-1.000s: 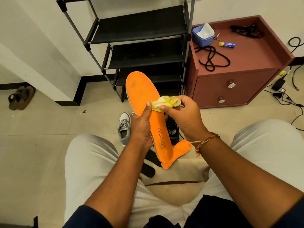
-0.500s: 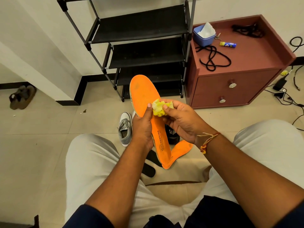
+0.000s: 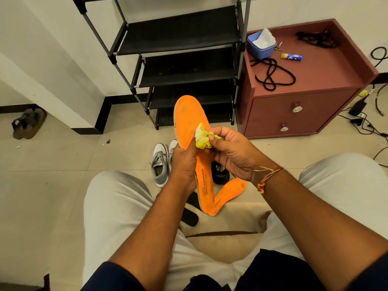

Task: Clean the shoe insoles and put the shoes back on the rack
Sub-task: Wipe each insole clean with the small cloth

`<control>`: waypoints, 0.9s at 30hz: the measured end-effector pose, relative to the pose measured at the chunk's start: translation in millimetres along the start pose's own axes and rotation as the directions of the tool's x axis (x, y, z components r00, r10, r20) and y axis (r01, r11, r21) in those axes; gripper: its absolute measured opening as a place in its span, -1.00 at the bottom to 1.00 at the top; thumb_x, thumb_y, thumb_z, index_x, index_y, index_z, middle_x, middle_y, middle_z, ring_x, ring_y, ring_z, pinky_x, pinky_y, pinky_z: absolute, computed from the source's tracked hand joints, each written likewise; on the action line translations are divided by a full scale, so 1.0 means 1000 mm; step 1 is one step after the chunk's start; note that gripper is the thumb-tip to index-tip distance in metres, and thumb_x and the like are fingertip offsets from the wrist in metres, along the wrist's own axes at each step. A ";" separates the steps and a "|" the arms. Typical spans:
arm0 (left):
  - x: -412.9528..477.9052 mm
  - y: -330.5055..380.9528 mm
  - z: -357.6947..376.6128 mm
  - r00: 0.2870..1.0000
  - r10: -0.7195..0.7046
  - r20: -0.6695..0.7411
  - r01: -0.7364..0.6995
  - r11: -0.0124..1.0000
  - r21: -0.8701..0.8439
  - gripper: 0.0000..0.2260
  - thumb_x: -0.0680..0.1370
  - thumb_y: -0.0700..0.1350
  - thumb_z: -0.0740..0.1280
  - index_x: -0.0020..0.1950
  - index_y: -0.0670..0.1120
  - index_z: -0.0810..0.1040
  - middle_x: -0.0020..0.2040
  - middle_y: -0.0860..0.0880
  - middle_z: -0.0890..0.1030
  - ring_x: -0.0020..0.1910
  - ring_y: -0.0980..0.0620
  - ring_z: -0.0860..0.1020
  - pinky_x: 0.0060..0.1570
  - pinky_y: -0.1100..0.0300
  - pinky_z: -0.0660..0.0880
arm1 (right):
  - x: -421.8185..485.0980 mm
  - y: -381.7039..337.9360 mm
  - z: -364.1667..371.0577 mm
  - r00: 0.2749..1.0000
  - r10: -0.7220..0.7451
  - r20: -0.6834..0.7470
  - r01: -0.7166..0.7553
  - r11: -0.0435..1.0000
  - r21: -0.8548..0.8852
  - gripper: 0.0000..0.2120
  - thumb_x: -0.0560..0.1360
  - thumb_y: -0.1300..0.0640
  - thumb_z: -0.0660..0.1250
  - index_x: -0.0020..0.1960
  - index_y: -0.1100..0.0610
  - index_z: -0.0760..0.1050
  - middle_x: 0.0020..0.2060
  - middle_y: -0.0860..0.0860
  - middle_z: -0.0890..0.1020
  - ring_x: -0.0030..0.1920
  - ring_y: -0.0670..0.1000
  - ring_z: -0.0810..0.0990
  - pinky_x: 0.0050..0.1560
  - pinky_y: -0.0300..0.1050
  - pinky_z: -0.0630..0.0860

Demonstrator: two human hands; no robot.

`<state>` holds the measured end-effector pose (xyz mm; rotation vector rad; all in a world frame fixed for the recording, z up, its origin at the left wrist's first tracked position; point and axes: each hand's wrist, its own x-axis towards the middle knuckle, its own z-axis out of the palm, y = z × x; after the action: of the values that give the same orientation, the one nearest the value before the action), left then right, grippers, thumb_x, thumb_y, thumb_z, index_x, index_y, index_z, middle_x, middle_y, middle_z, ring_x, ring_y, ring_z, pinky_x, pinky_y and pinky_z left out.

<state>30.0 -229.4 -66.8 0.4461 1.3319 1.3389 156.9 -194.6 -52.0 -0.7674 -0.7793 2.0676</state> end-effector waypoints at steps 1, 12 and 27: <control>-0.001 0.000 0.000 1.000 0.011 0.000 -0.011 1.000 0.010 -0.79 0.57 -0.08 0.45 0.15 -0.14 0.65 -0.07 -0.17 0.70 -0.08 -0.12 0.68 -0.03 -0.07 0.62 | 0.001 -0.001 -0.001 1.000 -0.008 -0.012 0.008 1.000 -0.003 -0.88 0.58 0.31 0.26 0.07 0.22 0.53 -0.03 0.14 0.68 -0.04 0.02 0.67 -0.04 -0.15 0.62; 0.001 0.001 -0.002 0.988 0.114 -0.101 -0.100 0.985 0.138 -0.76 0.63 0.06 0.35 0.25 0.02 0.50 0.05 -0.13 0.67 -0.05 -0.15 0.68 -0.19 0.01 0.67 | 0.007 -0.002 -0.009 0.979 -0.074 -0.188 0.075 0.997 -0.003 -0.83 0.58 0.33 0.30 0.16 0.30 0.50 -0.05 0.15 0.68 -0.07 0.01 0.67 -0.08 -0.19 0.63; -0.010 0.007 0.006 0.998 0.061 0.031 -0.063 0.997 0.049 -0.72 0.49 0.01 0.44 0.17 0.04 0.54 0.14 -0.17 0.67 0.13 -0.25 0.65 -0.08 -0.07 0.65 | 0.007 -0.003 -0.008 0.985 -0.146 -0.093 0.129 0.978 -0.164 -0.70 0.60 0.33 0.27 0.32 0.25 0.50 0.19 0.17 0.64 0.20 0.10 0.63 0.10 -0.07 0.61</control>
<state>35.1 -233.1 -54.7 0.5432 1.3396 1.3470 160.6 -185.2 -56.9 -0.8758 -0.9193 1.8440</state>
